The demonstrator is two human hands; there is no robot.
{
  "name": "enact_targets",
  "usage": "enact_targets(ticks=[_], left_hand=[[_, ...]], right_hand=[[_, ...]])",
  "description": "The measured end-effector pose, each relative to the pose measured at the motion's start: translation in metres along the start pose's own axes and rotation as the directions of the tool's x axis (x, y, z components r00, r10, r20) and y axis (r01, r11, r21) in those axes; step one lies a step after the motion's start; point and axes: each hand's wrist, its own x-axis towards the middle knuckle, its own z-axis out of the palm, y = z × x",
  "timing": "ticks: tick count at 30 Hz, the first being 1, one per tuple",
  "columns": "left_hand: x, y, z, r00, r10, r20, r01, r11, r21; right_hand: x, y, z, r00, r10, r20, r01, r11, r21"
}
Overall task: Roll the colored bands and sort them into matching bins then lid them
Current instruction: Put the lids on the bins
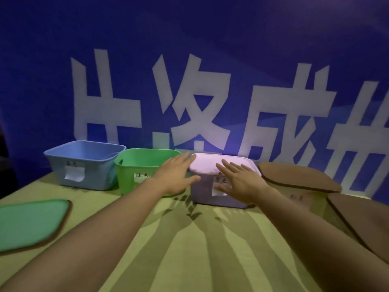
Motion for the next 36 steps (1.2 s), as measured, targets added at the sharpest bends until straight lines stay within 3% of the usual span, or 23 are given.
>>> enact_targets(ticks=[5, 9, 15, 18, 19, 21, 24, 26, 32, 36], left_hand=[[-0.099, -0.073, -0.021, 0.981, -0.190, -0.022, 0.187, 0.976, -0.109], [-0.200, -0.157, -0.028, 0.911, -0.413, 0.004, 0.412, 0.907, -0.088], [-0.327, -0.284, -0.033, 0.621, -0.781, -0.067, 0.772, 0.624, -0.123], [-0.363, -0.311, -0.037, 0.452, -0.892, 0.007, 0.889, 0.450, -0.087], [-0.370, -0.314, -0.039, 0.431, -0.901, 0.044, 0.900, 0.426, -0.091], [-0.379, -0.318, -0.039, 0.477, -0.875, 0.087, 0.873, 0.460, -0.159], [-0.385, -0.315, -0.036, 0.665, -0.742, 0.087, 0.743, 0.645, -0.177], [-0.385, -0.314, -0.033, 0.751, -0.653, 0.104, 0.660, 0.733, -0.163], [-0.386, -0.315, -0.022, 0.813, -0.581, 0.028, 0.575, 0.795, -0.195], [-0.382, -0.308, -0.024, 0.813, -0.582, -0.022, 0.566, 0.798, -0.206]], right_hand=[[-0.009, -0.098, -0.002, 0.991, -0.116, -0.071, 0.124, 0.985, 0.121], [0.005, -0.205, 0.007, 0.957, -0.280, -0.078, 0.289, 0.943, 0.168], [0.041, -0.350, 0.037, 0.928, -0.369, 0.049, 0.337, 0.889, 0.310], [0.050, -0.400, 0.051, 0.917, -0.388, 0.099, 0.325, 0.865, 0.383], [0.052, -0.412, 0.053, 0.911, -0.397, 0.111, 0.327, 0.860, 0.392], [0.053, -0.427, 0.055, 0.900, -0.418, 0.120, 0.348, 0.858, 0.379], [0.056, -0.438, 0.054, 0.890, -0.449, 0.086, 0.396, 0.851, 0.345], [0.058, -0.441, 0.054, 0.894, -0.445, 0.057, 0.400, 0.848, 0.348], [0.058, -0.444, 0.051, 0.933, -0.359, 0.009, 0.329, 0.865, 0.378], [0.058, -0.441, 0.049, 0.932, -0.360, -0.034, 0.349, 0.870, 0.350]])
